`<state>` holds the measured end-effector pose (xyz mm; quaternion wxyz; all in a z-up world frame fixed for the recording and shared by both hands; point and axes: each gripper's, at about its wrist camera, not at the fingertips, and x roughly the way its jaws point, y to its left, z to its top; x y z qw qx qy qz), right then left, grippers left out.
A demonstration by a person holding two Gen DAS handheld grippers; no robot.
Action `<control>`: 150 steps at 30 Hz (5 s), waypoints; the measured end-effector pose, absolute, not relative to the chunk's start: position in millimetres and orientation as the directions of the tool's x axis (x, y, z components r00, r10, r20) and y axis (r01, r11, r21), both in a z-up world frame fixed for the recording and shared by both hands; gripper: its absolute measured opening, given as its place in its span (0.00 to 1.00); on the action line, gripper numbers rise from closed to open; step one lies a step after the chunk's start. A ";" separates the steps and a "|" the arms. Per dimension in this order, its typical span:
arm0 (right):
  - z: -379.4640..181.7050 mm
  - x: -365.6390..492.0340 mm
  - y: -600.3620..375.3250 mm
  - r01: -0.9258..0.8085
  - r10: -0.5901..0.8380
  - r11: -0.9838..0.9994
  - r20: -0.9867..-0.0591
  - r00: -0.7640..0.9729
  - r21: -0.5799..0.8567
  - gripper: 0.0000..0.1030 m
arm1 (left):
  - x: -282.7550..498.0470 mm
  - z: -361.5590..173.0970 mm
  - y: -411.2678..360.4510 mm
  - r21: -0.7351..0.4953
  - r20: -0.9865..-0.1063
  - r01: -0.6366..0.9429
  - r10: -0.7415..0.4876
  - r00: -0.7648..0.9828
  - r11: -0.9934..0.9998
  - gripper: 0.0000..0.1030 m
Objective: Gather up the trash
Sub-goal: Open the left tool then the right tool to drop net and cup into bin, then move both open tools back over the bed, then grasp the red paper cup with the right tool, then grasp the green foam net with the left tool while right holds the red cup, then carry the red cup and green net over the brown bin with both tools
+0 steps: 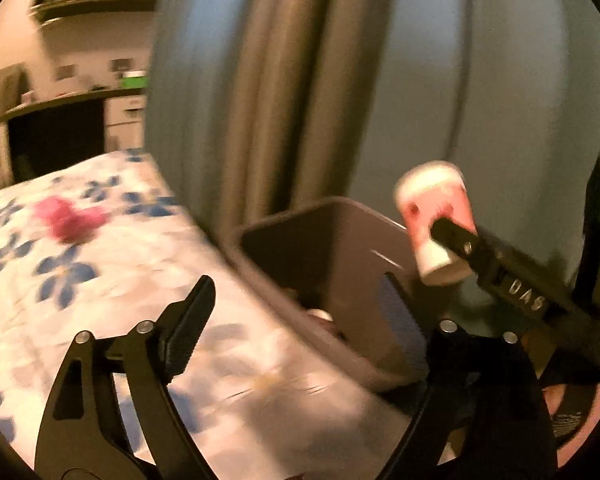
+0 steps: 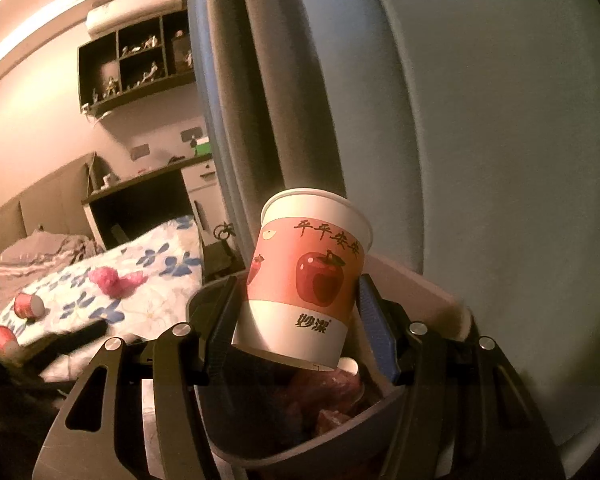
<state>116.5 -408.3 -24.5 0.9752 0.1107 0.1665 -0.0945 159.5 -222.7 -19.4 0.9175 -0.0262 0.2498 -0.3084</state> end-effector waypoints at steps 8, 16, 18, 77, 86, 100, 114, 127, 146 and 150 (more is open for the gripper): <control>-43.9 134.4 -402.3 0.198 -0.111 0.964 -0.404 0.908 0.180 0.57 | 125.2 3.1 -112.2 -0.164 -0.382 0.221 -0.268 0.884 0.961 0.89; -47.7 137.1 -404.6 0.227 -0.136 0.957 -0.413 0.901 0.180 0.65 | 103.3 1.8 -23.6 -0.134 -0.372 -0.087 0.031 0.928 0.987 0.89; -46.0 136.6 -405.4 0.237 -0.147 0.955 -0.409 0.901 0.179 0.71 | 98.6 -0.1 -6.3 -0.131 -0.376 -0.137 0.078 0.923 0.982 0.89; -51.6 232.4 56.4 -0.639 0.524 0.769 -0.607 0.598 0.035 0.75 | 69.4 -27.0 217.2 -0.186 -0.479 -0.567 0.430 0.765 0.802 0.90; -61.6 246.0 74.0 -0.660 0.508 0.750 -0.669 0.542 0.036 0.66 | 74.4 -31.6 216.2 -0.181 -0.495 -0.553 0.411 0.766 0.814 0.90; -63.6 251.0 68.1 -0.653 0.516 0.755 -0.665 0.540 0.055 0.57 | 79.4 -34.3 207.1 -0.187 -0.507 -0.511 0.363 0.782 0.839 0.90; -13.4 221.7 -35.9 -0.522 0.515 0.841 -0.497 0.698 0.138 0.58 | 129.3 -48.0 173.2 -0.171 -0.595 -0.344 0.181 0.783 0.923 0.89; -1.8 173.4 -92.4 -0.503 0.501 0.855 -0.454 0.737 0.127 0.58 | 177.1 -84.1 157.9 -0.131 -0.757 -0.298 0.099 0.646 0.946 0.55; -1.2 144.7 -134.2 -0.441 0.455 0.887 -0.426 0.782 0.137 0.58 | 138.6 -17.1 114.8 -0.195 -0.587 -0.164 0.019 0.809 0.967 0.10; 2.0 139.0 -147.5 -0.423 0.444 0.894 -0.410 0.797 0.146 0.58 | 132.2 -2.9 95.7 -0.184 -0.556 -0.124 0.001 0.831 0.975 0.10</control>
